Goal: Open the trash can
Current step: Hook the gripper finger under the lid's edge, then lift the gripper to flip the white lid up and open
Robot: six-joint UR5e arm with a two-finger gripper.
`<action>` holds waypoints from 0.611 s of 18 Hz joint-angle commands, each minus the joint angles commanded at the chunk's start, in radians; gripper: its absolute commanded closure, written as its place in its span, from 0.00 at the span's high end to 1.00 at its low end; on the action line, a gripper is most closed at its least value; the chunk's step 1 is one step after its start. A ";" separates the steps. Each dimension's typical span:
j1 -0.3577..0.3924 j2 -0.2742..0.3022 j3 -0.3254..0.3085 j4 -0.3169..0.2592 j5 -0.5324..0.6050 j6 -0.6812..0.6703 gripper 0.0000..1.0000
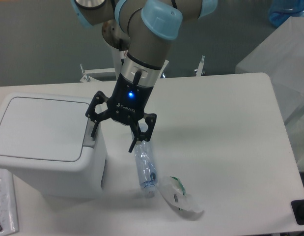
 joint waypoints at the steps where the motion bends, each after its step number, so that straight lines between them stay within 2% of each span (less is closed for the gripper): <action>1: 0.000 -0.002 0.000 0.000 0.000 0.000 1.00; 11: 0.000 -0.006 0.002 0.002 0.000 -0.002 1.00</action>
